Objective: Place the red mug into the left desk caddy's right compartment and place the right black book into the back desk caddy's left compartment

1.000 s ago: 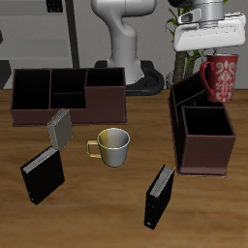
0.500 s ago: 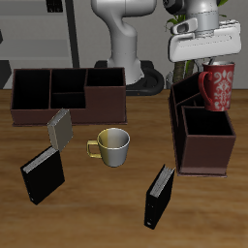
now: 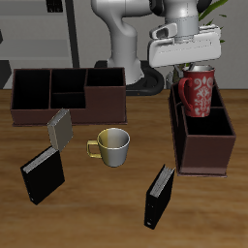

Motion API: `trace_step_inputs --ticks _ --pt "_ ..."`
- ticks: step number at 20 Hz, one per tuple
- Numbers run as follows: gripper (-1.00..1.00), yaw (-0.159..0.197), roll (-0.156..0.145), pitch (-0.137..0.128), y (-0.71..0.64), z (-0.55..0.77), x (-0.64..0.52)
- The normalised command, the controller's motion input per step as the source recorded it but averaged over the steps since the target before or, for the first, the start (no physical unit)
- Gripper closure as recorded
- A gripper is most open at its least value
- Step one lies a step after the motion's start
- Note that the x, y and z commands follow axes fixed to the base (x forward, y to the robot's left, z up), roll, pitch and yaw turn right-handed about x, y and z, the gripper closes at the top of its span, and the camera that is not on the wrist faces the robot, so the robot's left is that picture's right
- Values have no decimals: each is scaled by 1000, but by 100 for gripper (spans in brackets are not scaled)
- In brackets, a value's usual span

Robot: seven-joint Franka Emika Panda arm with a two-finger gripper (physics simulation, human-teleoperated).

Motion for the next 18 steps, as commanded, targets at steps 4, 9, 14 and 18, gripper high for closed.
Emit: trace_step_inputs --ticks 4,9,14,18 --pt "100 97 4 26 -25 -248 -60" --pt "100 103 48 37 180 -159 -118" --pt "100 122 18 59 174 -207 88" --pt "100 103 -7 61 -50 -211 88"
